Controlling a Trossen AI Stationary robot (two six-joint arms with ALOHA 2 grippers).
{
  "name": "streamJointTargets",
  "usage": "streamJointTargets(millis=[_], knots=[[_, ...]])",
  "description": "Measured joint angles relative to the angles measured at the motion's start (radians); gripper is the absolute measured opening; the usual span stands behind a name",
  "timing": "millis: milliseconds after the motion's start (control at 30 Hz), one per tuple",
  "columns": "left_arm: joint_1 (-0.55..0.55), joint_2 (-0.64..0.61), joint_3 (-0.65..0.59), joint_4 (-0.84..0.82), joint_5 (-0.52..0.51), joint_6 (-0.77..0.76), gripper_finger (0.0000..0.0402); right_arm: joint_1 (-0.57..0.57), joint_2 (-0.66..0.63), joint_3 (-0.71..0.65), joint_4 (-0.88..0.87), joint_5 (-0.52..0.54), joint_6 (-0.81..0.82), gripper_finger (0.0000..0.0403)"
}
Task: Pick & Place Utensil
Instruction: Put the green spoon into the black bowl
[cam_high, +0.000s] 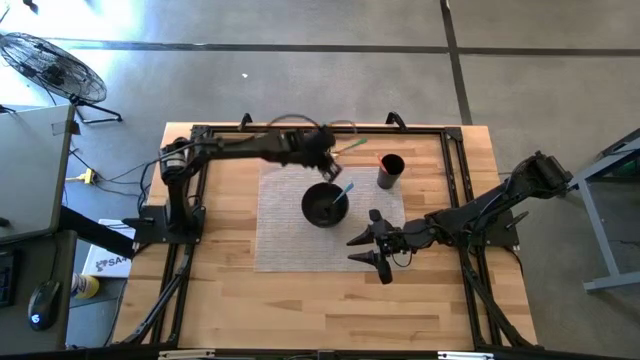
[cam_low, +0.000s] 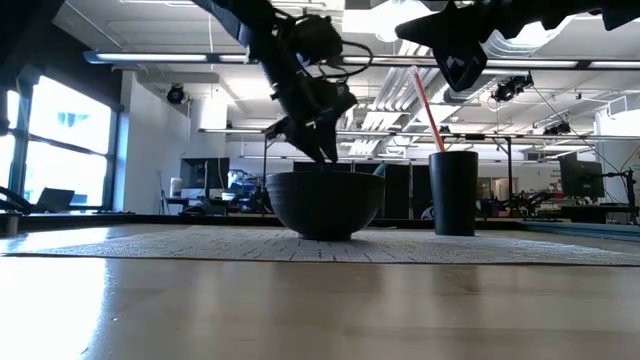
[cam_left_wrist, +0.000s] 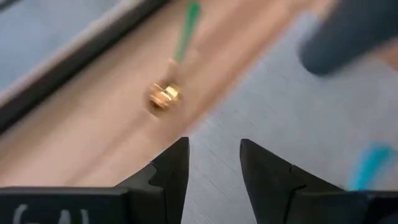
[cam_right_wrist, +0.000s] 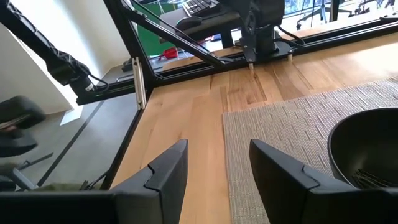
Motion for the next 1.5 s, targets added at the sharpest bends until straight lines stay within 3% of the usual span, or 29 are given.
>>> streamJointTargets(millis=[100, 200, 400, 667, 1033, 1200, 1500], knots=[[0.060, 0.013, -0.005, 0.089, 0.029, 0.057, 0.0140, -0.001, 0.000, 0.000, 0.000, 0.009, -0.008, 0.0165], [0.112, 0.049, -0.006, 0.211, 0.126, 0.092, 0.0140, -0.001, 0.000, 0.000, 0.001, 0.045, -0.029, 0.0165], [0.175, 0.166, -0.004, 0.421, 0.231, 0.080, 0.0140, -0.001, 0.000, 0.000, 0.000, 0.046, -0.030, 0.0165], [0.190, 0.222, 0.041, 0.352, 0.239, 0.072, 0.0140, 0.002, 0.000, 0.000, 0.000, 0.045, -0.026, 0.0165], [0.290, 0.235, 0.043, 0.286, 0.425, 0.173, 0.0140, -0.015, 0.000, 0.000, 0.000, 0.045, -0.036, 0.0165], [0.340, 0.235, 0.074, 0.264, 0.529, 0.227, 0.0140, -0.098, 0.000, 0.000, 0.003, 0.041, -0.059, 0.0165], [0.323, 0.234, 0.110, 0.196, 0.509, 0.325, 0.0140, -0.299, 0.000, 0.000, -0.048, -0.014, -0.111, 0.0165]])
